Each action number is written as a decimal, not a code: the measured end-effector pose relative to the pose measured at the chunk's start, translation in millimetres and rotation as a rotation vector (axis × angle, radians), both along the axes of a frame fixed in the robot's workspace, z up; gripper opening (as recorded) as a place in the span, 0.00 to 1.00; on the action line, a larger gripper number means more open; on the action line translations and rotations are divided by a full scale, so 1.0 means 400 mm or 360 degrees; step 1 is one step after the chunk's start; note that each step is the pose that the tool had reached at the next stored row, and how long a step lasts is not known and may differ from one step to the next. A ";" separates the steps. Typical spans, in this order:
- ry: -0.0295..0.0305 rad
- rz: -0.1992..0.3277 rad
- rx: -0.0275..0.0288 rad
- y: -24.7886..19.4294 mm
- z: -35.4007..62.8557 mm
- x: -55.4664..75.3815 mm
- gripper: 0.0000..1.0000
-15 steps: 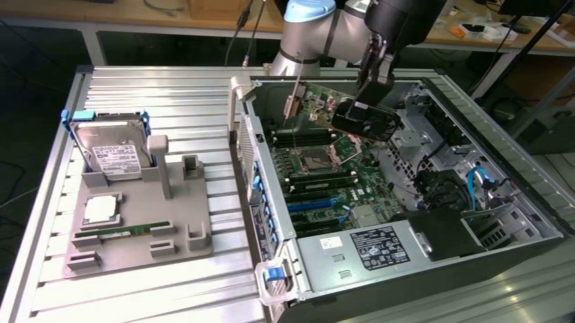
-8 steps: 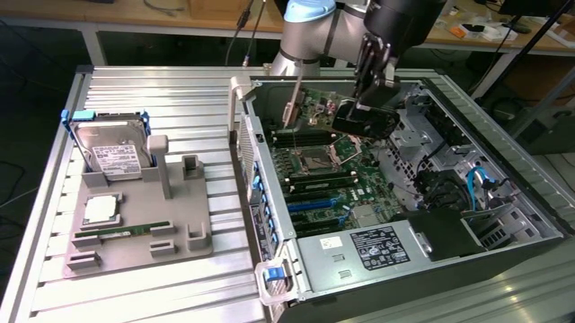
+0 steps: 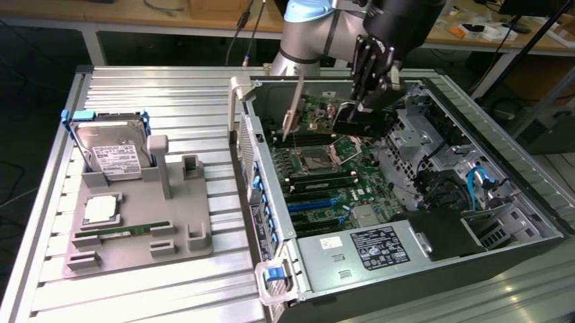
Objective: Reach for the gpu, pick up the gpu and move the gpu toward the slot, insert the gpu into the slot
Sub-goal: 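Insert the gpu into the slot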
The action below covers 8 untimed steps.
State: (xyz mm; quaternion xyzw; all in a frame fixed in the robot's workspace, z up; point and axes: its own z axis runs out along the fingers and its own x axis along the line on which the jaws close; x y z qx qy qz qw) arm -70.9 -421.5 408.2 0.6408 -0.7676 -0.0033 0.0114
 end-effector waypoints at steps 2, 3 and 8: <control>0.00000 0.0059 -0.00001 0.000 -0.003 0.000 0.27; -0.00001 0.0088 0.00000 0.000 -0.005 0.000 0.27; -0.00048 0.0183 -0.00071 0.000 -0.016 0.007 0.27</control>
